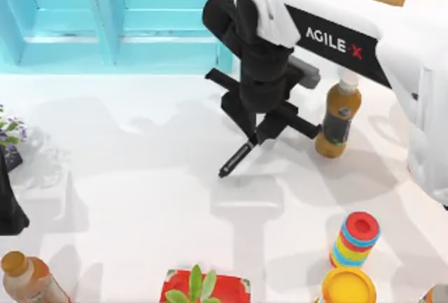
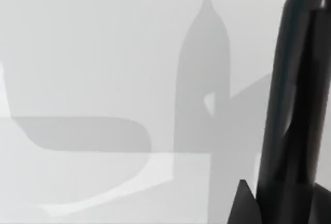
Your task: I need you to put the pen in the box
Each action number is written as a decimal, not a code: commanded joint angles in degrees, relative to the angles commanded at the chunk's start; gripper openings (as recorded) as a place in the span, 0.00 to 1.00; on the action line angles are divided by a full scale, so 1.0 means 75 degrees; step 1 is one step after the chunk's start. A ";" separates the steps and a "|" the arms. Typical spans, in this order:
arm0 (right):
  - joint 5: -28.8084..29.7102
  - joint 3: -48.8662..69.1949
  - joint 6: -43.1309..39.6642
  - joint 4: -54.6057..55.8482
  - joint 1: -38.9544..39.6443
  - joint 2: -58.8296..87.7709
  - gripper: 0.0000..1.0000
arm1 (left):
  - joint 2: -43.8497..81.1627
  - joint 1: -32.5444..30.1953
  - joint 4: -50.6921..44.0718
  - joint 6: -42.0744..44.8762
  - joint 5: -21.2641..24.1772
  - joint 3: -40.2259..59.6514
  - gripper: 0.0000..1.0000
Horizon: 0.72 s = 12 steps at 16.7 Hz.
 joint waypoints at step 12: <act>0.0004 0.2002 -0.0008 -0.1838 -0.0009 0.0173 0.00 | 0.0000 0.0000 0.0000 0.0000 0.0000 0.0000 1.00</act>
